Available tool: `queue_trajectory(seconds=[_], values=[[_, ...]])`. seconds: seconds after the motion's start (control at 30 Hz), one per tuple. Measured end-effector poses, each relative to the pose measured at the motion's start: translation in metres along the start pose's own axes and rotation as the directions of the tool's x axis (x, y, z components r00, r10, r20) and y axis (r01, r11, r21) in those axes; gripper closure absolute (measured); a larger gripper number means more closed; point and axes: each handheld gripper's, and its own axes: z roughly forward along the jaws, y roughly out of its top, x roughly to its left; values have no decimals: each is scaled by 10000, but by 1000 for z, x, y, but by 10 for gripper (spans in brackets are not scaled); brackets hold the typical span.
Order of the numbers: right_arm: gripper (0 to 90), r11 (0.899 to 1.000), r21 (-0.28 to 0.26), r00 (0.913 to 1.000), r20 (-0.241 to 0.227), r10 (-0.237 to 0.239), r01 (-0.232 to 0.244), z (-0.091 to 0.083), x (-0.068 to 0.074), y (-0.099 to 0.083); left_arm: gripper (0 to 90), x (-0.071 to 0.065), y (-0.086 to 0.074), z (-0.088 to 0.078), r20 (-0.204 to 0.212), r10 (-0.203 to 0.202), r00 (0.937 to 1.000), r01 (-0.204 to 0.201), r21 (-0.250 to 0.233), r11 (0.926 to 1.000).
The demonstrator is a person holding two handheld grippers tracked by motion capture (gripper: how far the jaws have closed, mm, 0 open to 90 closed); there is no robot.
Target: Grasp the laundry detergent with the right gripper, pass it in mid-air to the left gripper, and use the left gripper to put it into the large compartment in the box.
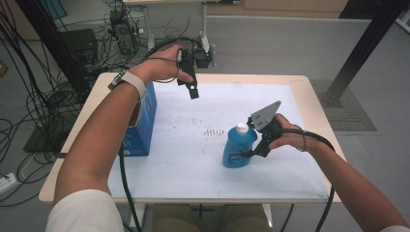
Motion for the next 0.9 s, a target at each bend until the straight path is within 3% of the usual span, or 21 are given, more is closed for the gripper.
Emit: queue_trajectory(seconds=[0.9], values=[[244,9995,-308,10000,39,-12,13,5,2,-8,100,0,0,2,6,-34,10000,34,-2,10000]])
